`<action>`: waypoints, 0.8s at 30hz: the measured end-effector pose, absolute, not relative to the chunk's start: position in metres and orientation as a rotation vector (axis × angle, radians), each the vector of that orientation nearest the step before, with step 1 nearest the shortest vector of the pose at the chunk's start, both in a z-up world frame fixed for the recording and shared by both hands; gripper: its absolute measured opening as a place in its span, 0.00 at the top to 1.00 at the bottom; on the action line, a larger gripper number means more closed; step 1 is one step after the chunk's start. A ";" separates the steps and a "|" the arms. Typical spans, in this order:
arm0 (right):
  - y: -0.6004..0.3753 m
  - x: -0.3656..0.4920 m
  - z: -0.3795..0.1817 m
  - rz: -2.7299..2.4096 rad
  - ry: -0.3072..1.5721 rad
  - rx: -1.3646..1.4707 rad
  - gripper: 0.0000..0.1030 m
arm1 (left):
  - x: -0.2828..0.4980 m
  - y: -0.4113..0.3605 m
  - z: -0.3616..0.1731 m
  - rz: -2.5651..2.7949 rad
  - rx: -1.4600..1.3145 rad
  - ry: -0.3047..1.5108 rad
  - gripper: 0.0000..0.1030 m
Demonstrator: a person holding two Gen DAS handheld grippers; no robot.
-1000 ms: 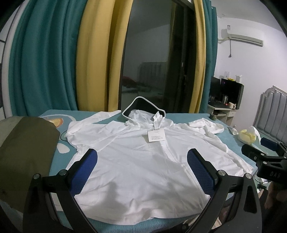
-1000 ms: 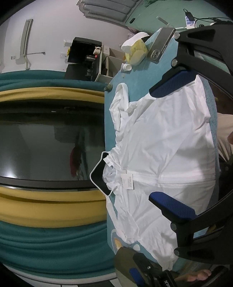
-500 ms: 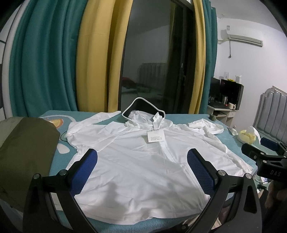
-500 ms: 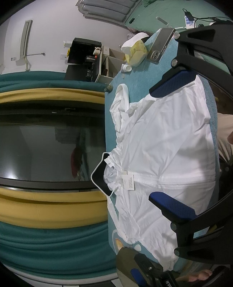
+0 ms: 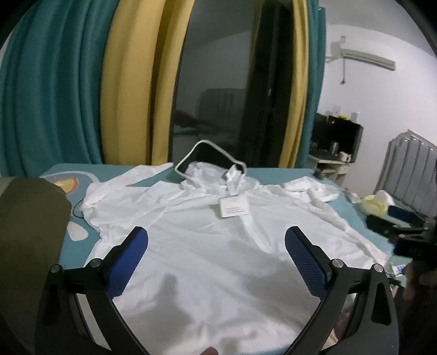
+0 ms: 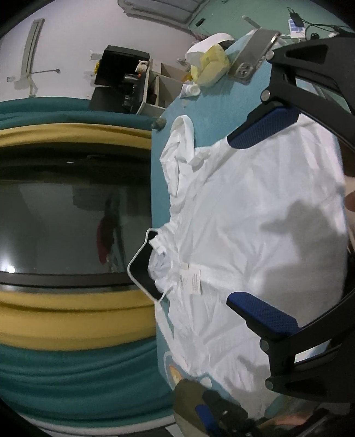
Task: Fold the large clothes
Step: 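Grasp the white jacket's sleeve cuff with the right gripper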
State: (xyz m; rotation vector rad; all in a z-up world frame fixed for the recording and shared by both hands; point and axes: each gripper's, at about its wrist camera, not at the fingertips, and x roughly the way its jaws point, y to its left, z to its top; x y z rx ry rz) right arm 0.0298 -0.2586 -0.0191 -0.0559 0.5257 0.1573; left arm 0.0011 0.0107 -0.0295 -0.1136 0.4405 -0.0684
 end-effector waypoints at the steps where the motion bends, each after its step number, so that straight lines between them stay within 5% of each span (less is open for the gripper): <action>1: -0.264 0.040 -0.020 0.151 0.538 -0.061 0.00 | 0.013 0.014 -0.032 -0.068 -0.112 0.463 0.01; 9: -0.314 0.134 -0.032 0.123 0.651 -0.083 0.01 | 0.097 0.028 -0.059 -0.127 -0.100 0.595 0.01; 17: -0.345 0.257 -0.042 0.078 0.754 -0.167 0.31 | 0.163 0.037 -0.078 -0.110 -0.083 0.757 0.01; 24: -0.323 0.353 -0.076 0.128 0.862 -0.355 0.36 | 0.199 0.068 -0.082 -0.033 -0.163 0.761 0.01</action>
